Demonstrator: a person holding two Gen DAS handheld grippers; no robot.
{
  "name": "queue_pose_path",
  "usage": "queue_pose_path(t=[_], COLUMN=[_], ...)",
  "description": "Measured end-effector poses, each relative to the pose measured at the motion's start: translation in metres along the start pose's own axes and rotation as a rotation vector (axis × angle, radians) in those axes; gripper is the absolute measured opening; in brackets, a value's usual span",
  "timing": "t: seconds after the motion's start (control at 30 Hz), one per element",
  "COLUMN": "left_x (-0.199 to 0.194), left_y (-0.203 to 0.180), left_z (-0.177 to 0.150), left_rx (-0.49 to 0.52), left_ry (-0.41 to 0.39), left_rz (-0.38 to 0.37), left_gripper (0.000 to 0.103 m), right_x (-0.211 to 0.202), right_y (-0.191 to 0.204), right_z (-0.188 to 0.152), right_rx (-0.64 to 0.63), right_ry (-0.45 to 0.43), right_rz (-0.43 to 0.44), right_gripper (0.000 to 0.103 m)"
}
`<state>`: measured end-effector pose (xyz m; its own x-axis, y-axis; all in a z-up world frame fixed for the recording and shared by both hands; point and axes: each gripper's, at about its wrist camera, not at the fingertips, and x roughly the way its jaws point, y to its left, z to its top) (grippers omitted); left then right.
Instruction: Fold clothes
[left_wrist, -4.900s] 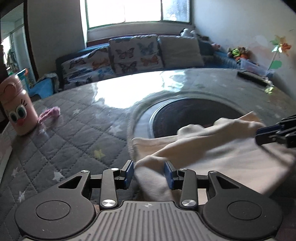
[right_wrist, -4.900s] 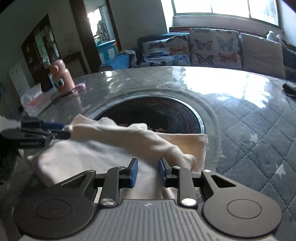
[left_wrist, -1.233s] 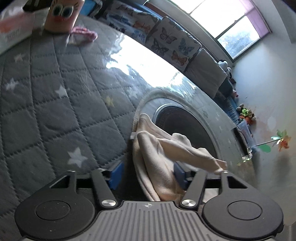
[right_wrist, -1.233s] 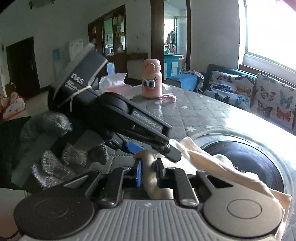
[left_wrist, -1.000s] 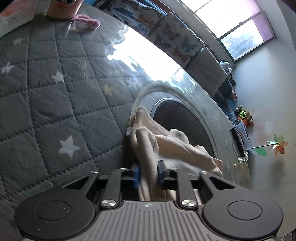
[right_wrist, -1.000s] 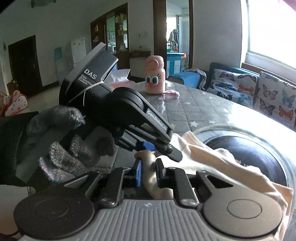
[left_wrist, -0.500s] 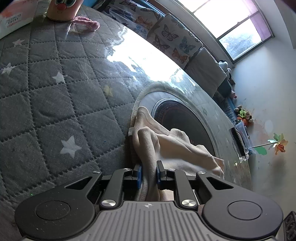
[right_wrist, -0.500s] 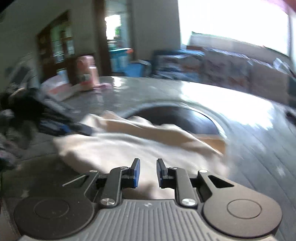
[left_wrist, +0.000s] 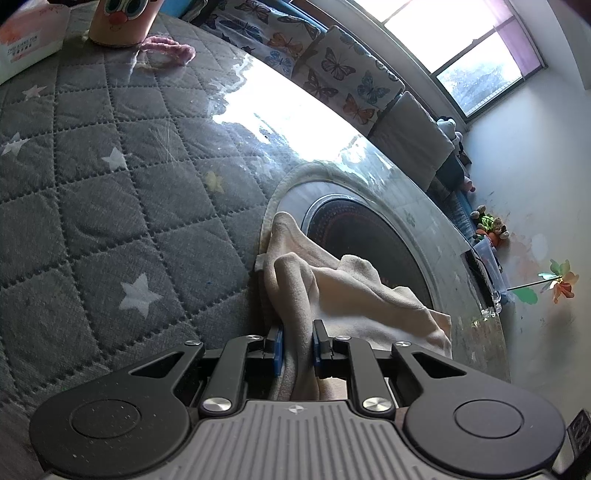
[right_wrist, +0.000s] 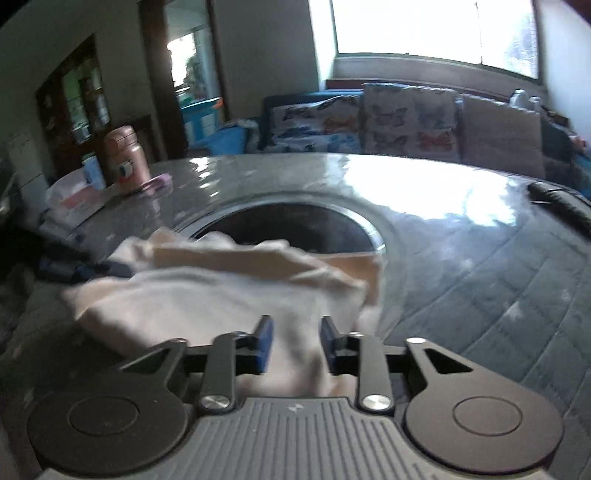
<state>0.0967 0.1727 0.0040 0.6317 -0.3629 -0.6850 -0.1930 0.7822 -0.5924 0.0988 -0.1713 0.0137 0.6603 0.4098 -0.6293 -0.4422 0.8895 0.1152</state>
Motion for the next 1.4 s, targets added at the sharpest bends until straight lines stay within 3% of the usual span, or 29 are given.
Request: queue_pose_path(t=[0.13,0.4,0.43,0.53,0.67,0.93,1.17,1.4], left_x=[0.001,0.002,0.002,0.001,-0.004,-0.041,-0.063,-0.109], left_y=[-0.001,-0.003,-0.004,-0.005,-0.006,-0.002,0.021,0.038], left_z=[0.0,-0.001,-0.001,-0.002,-0.003,-0.002,0.001,0.011], left_rx=[0.007,0.029,0.034,0.042,0.06,0.086,0.039,0.015], left_ry=[-0.002,-0.006,-0.008,-0.011,-0.026,-0.108,-0.15,-0.263], left_rz=[0.002,0.01,0.012,0.017,0.025,0.025,0.036,0.064], left_gripper=[0.017,0.017,0.017,0.017,0.016,0.012,0.011,0.011], right_x=[0.017,0.045,0.046,0.047,0.039,0.024,0.026,0.033], right_y=[-0.018,-0.038,-0.038,-0.035,-0.031,0.004,0.038,0.078], right_z=[0.009,0.009,0.009,0.009,0.015,0.045,0.066,0.091], right_rx=[0.066,0.15,0.157,0.172,0.185,0.089,0.025,-0.056], right_ry=[-0.002,0.017,0.018,0.026,0.005,-0.052,-0.076,-0.099], right_rz=[-0.058,-0.059,-0.053,-0.046,-0.038,0.025,0.069,0.136], right_gripper=[0.04,0.039,0.029,0.013,0.009,0.008,0.008,0.008])
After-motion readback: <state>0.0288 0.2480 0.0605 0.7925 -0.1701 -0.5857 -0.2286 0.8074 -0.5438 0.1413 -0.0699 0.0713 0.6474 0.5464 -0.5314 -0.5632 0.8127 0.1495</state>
